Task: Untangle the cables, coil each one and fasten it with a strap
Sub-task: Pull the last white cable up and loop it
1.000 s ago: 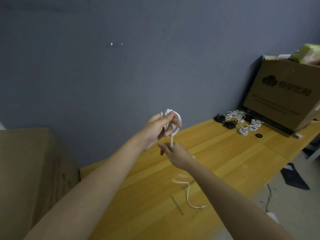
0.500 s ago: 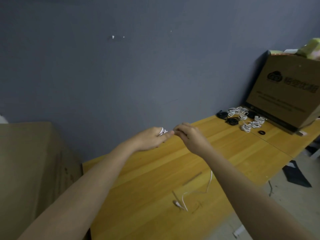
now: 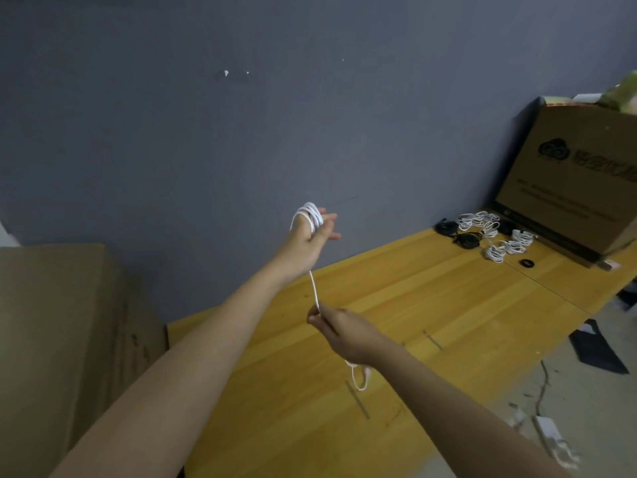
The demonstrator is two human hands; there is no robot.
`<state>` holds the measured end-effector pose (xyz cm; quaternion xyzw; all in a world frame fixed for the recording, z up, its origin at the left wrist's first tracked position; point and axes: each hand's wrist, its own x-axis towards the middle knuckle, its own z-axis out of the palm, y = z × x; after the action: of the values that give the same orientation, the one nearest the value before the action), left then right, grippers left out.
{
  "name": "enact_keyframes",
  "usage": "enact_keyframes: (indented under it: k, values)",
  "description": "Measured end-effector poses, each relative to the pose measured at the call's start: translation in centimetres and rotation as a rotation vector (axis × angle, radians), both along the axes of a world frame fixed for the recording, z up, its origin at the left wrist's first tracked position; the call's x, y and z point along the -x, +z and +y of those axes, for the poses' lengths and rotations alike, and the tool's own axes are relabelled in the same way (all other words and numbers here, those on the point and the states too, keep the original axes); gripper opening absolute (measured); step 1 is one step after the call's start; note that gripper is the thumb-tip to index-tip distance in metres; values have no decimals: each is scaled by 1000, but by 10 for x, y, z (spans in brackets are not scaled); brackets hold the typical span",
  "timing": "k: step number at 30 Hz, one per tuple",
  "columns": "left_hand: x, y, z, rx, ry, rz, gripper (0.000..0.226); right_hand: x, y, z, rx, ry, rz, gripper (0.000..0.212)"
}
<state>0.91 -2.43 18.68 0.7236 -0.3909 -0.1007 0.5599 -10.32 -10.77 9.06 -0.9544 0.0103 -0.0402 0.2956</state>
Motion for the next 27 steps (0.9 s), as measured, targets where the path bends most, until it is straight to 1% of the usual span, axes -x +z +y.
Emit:
enact_keyframes:
  k: [4, 5, 7, 8, 10, 11, 13, 14, 15, 17, 19, 20, 21, 25, 27]
  values:
    - [-22, -37, 12, -545, 60, -292, 44, 10, 8, -14, 69, 11, -216, 30]
    - [-21, -42, 16, -601, 55, -309, 48, 9, 11, -21, 90, -5, -302, 33]
    - [-11, -43, 22, -523, -44, -252, 53, 7, 20, -35, 71, -57, -470, 33]
    - [-2, -39, 24, -491, -102, -210, 57, 5, 25, -39, 28, -96, -522, 29]
    - [14, -29, 26, -486, -222, -88, 58, 0, 33, -43, -106, -169, -563, 18]
    - [21, -25, 27, -462, -285, 2, 57, -1, 38, -42, -190, -181, -552, 15]
    - [31, -16, 30, -384, -356, 184, 49, 3, 49, -33, -393, -156, -447, 12]
    - [34, -11, 31, -354, -373, 247, 46, 7, 55, -26, -509, -130, -375, 18]
    - [34, -7, 32, -335, -385, 288, 45, 9, 56, -22, -614, -130, -296, 29]
    - [35, -2, 33, -309, -383, 326, 46, 10, 54, -13, -775, -151, -199, 45]
    - [33, -2, 31, -292, -331, 327, 46, 7, 48, -7, -814, -167, -166, 64]
    - [33, -3, 30, -279, -307, 319, 45, 6, 45, -3, -801, -173, -162, 68]
    - [32, -4, 29, -263, -288, 309, 44, 5, 44, 0, -791, -190, -182, 66]
    - [32, -9, 24, -200, -191, 278, 40, 4, 45, 7, -794, -251, -375, 41]
    - [35, -13, 19, -147, -129, 258, 37, 2, 46, 10, -738, -327, -421, 39]
